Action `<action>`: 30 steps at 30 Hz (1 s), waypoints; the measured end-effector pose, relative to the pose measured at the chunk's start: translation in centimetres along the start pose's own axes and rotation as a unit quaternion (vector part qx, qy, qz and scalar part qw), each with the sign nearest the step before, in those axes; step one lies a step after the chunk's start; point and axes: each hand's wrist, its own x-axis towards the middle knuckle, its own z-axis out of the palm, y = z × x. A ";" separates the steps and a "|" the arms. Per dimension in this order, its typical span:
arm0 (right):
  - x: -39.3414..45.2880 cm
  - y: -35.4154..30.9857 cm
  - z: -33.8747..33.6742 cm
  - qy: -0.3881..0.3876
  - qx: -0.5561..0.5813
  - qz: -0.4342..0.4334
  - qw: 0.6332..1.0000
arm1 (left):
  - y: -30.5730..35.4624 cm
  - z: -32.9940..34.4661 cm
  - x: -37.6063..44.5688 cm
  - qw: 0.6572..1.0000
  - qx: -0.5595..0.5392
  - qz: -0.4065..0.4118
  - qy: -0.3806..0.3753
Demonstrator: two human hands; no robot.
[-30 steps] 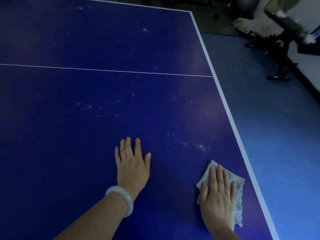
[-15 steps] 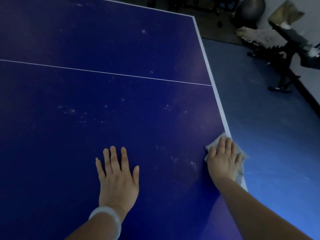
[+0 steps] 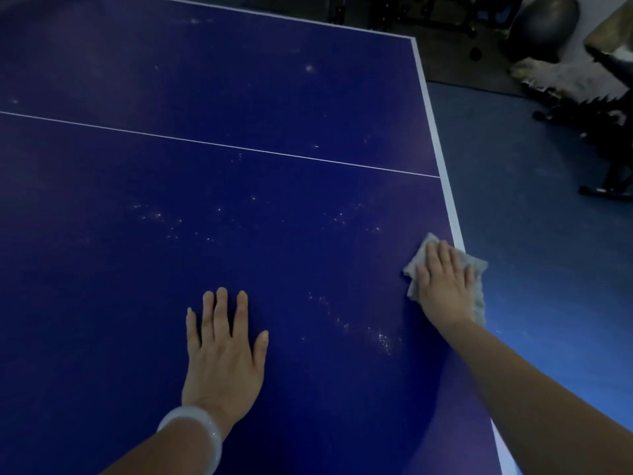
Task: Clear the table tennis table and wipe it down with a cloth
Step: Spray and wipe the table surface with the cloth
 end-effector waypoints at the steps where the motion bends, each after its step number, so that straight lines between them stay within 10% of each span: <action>1: 0.7 -0.6 -0.1 0.002 0.016 0.036 0.999 | 0.0 0.0 0.0 1.000 -0.002 -0.001 -0.001; 9: 1.2 -6.8 1.5 -0.029 -0.015 -0.226 0.974 | 0.1 -0.1 -0.1 1.000 -0.007 -0.008 -0.008; 16: 9.5 -2.8 -2.0 -0.028 0.063 0.022 0.997 | -0.1 0.0 0.0 1.000 0.000 0.002 -0.006; 22: 16.6 -8.8 -3.8 -0.057 0.136 0.066 0.987 | -0.1 0.1 0.1 1.000 -0.006 -0.005 -0.012; 30: 8.6 -23.7 -0.2 -0.133 -0.004 -0.292 0.947 | 0.0 -0.1 0.0 1.000 -0.010 -0.014 -0.022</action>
